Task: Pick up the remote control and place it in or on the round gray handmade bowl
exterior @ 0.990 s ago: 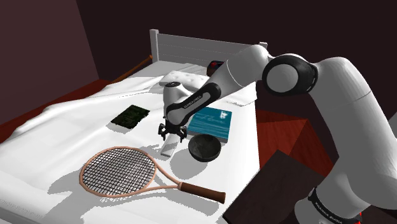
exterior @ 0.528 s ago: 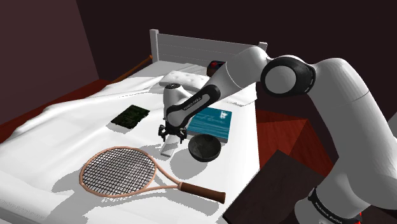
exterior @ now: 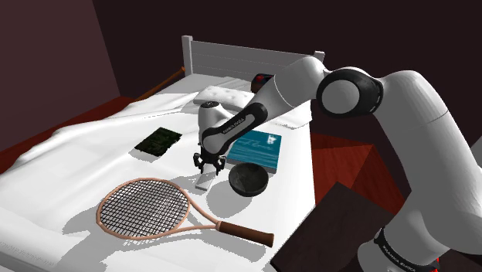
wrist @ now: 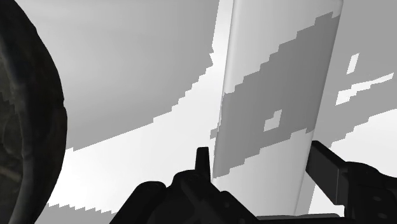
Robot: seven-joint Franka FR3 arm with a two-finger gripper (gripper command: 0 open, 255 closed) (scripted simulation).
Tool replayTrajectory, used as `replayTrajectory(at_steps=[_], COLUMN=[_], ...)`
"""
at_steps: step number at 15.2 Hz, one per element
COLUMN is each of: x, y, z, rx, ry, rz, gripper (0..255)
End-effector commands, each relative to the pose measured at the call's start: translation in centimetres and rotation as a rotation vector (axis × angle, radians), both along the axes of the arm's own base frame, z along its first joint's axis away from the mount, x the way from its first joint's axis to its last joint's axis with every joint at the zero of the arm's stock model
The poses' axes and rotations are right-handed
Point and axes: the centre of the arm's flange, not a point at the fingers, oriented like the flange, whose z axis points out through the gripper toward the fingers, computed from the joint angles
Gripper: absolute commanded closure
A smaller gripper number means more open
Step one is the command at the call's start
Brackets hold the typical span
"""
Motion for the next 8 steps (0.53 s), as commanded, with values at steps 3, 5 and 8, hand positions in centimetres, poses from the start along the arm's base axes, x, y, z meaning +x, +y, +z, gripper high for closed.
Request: replayTrajectory(at_steps=[3, 5, 8], x=[0.0, 0.0, 0.0], y=[0.0, 0.0, 0.0], z=[0.0, 1.0, 2.6], rx=[0.000, 0.000, 0.000], ry=[0.001, 0.001, 0.001], rz=[0.000, 0.000, 0.000], gripper=[255, 255, 255])
